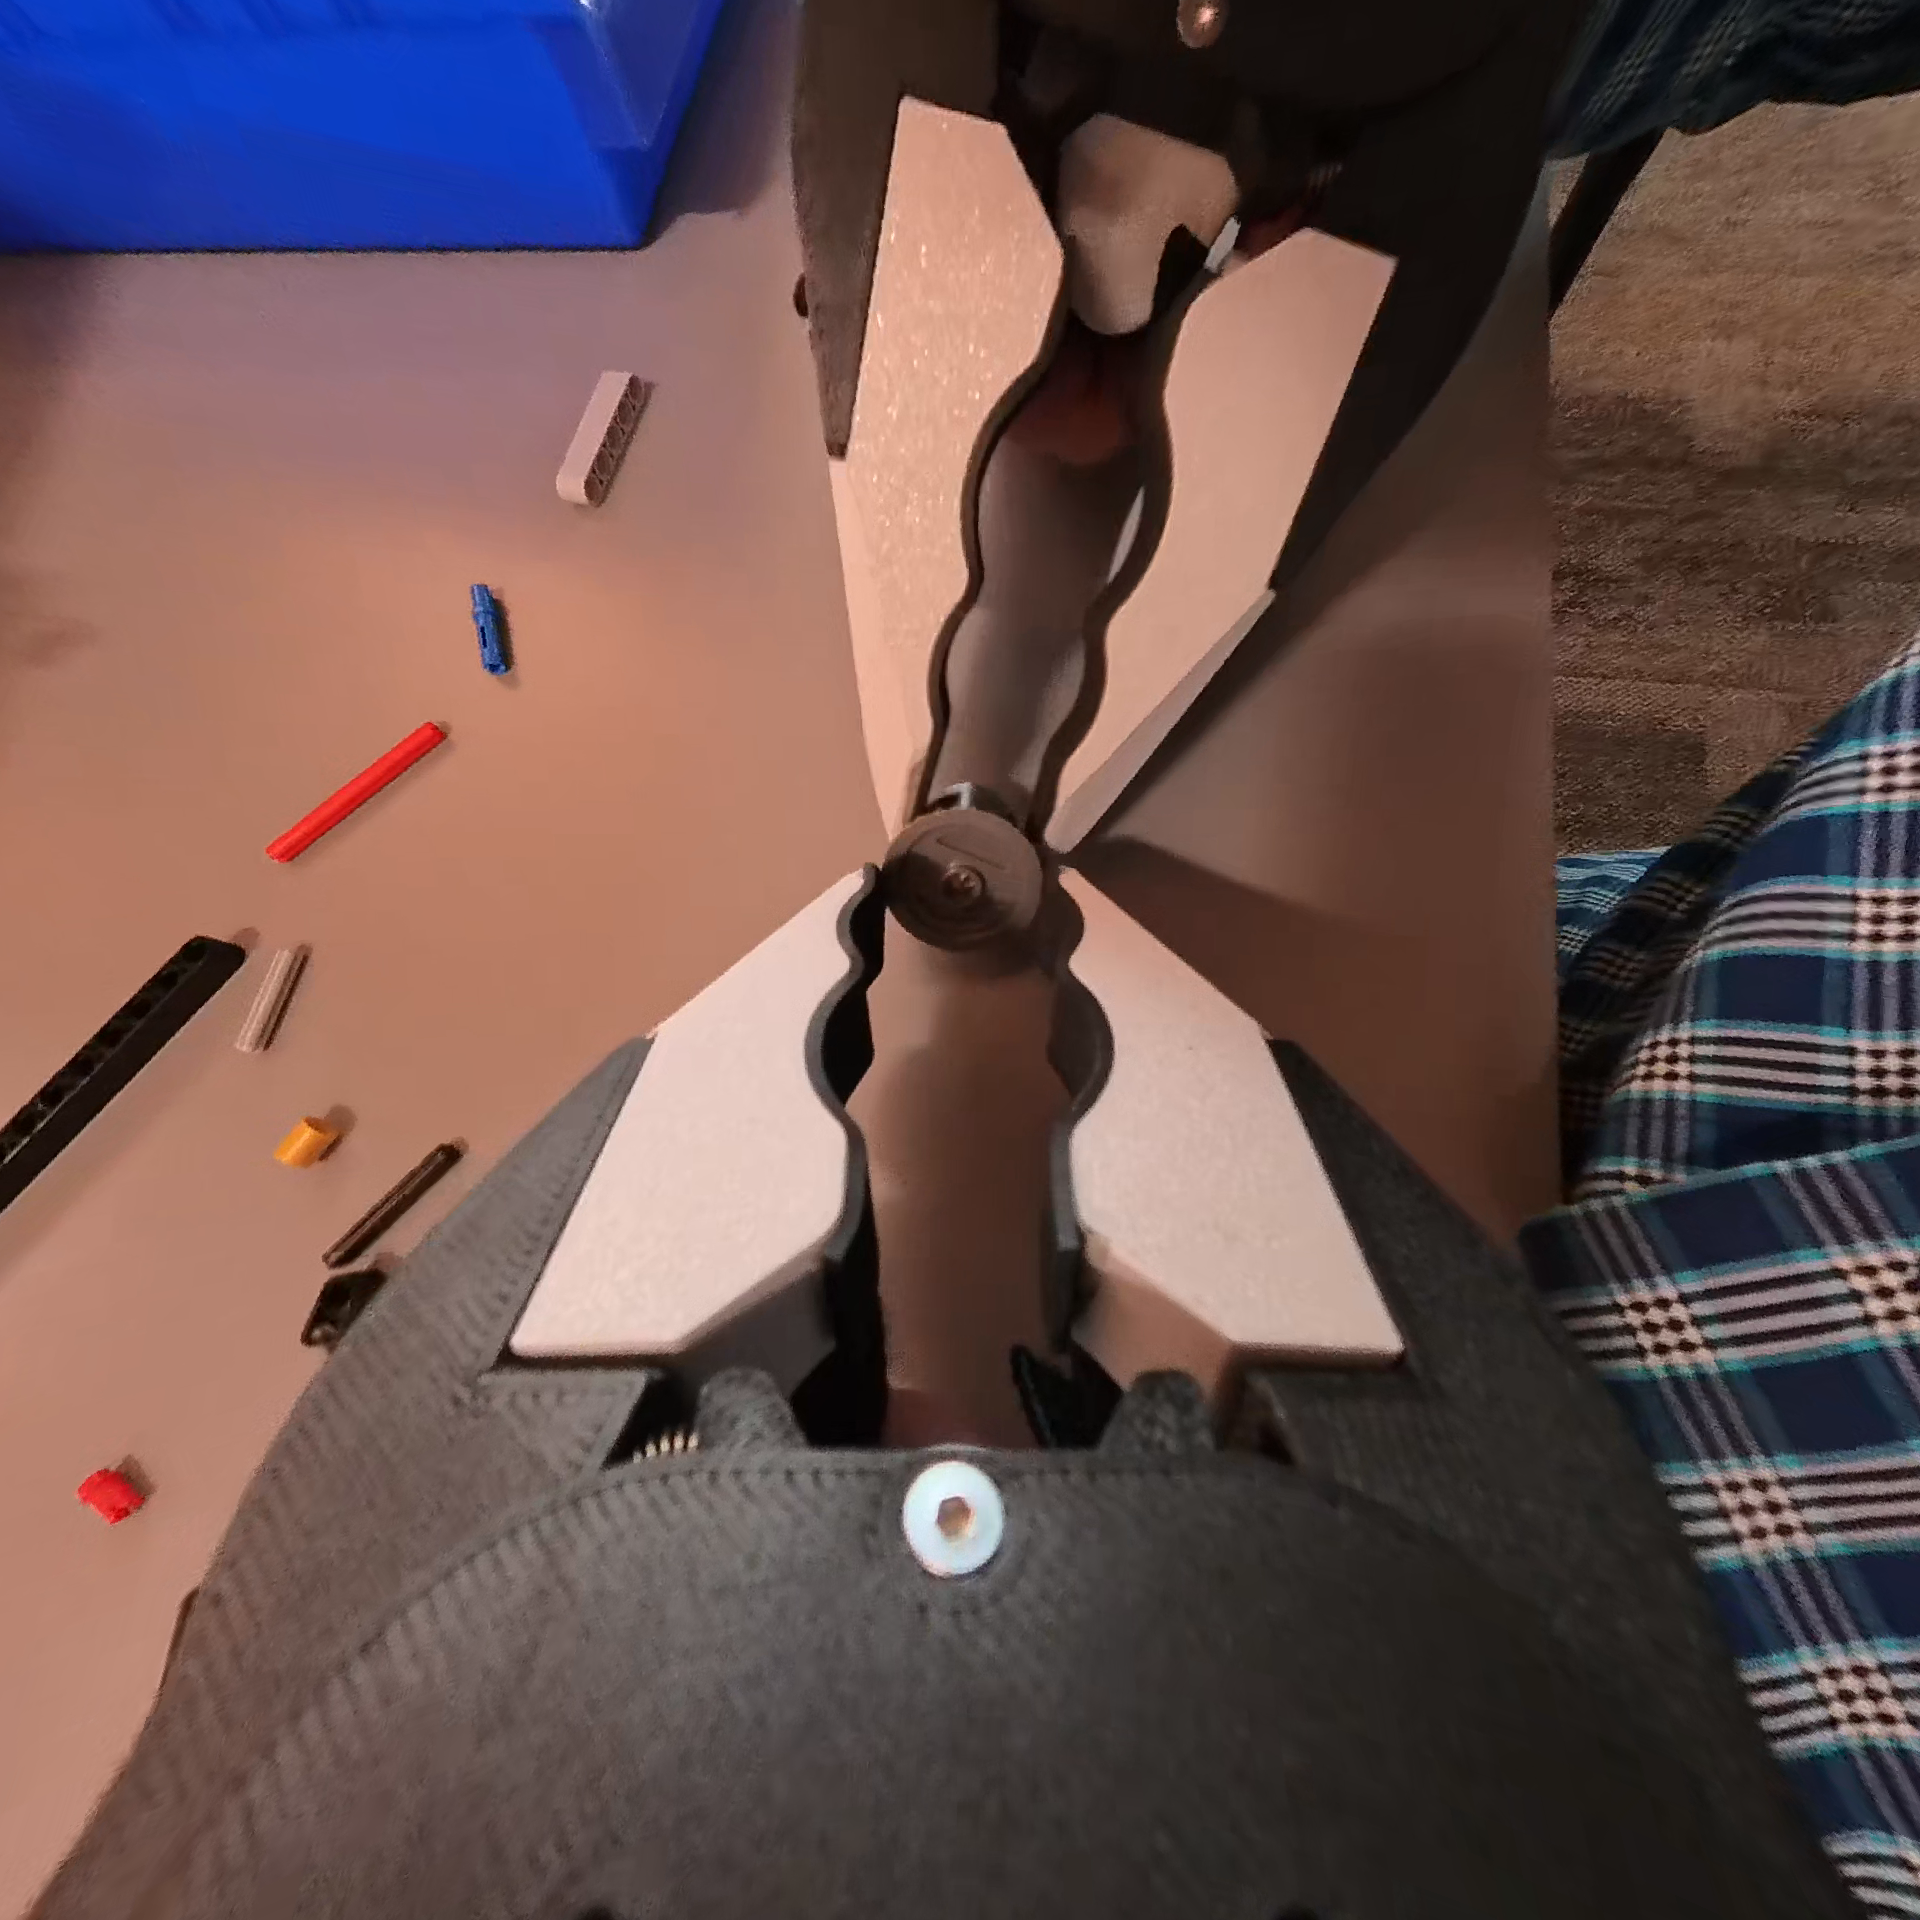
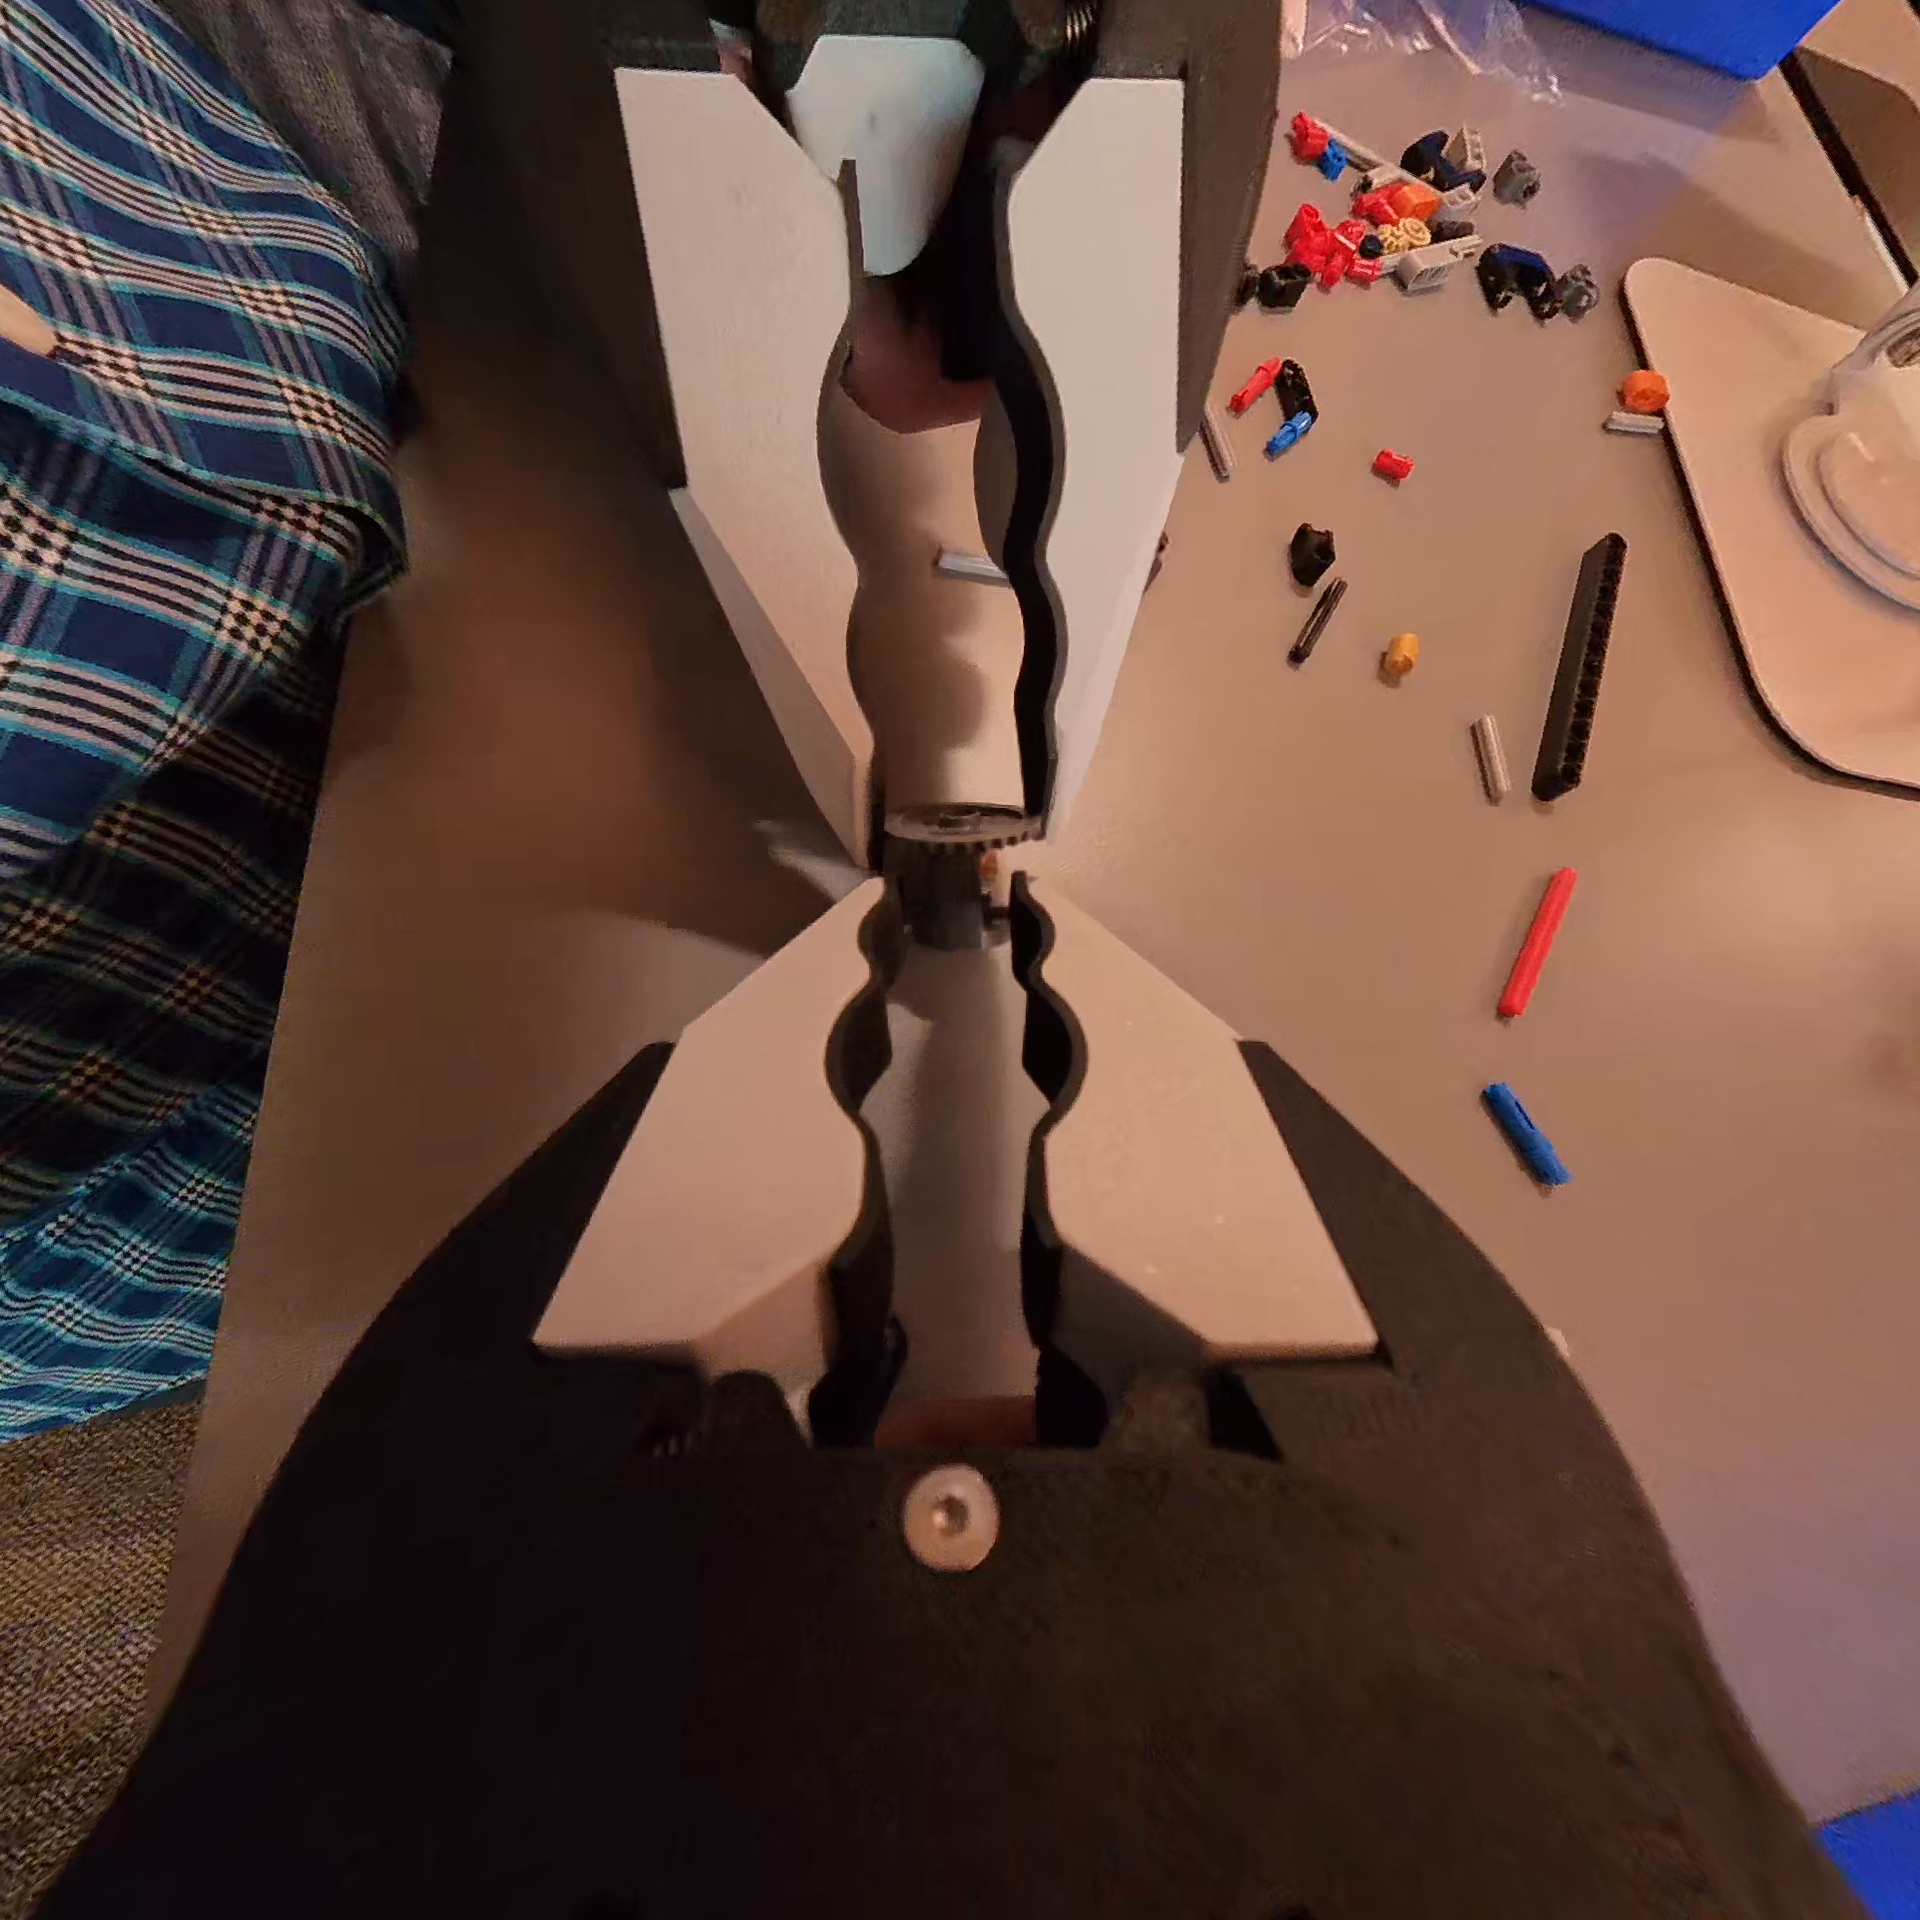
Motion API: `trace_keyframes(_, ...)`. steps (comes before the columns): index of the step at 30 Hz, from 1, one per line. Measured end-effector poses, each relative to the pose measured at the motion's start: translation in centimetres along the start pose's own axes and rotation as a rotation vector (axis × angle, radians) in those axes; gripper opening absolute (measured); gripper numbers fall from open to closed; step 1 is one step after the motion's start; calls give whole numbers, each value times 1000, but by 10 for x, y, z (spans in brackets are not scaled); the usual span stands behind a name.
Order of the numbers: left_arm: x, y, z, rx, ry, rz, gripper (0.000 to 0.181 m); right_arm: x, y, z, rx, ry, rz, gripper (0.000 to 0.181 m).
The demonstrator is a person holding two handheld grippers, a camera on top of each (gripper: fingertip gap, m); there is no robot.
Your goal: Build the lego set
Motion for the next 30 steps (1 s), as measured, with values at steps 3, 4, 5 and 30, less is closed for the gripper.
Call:
trace_keyframes(3,3,1,-1,-3,-1,-11,28,-2,2,-1,1,-6,-14,17)
trace_keyframes(4,4,1,-2,-1,0,-14,28,-3,2,-1,2,-4,-22,18)
trace_keyframes(5,6,1,-2,1,7,-17,28,-4,3,-1,5,-3,-32,17)
trace_keyframes(30,12,-1,-2,10,2,-14,28,-8,5,3,-23,-8,-77,9)
Point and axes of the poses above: each gripper's, where its closed fingertips meet, z out along the fingers, x out of its underside, y = z × x across the jaws, the point moved 3 cm from there along -z, back along the fingers, and after that the axes turned 9 degrees about y, right-handed, at the moved point
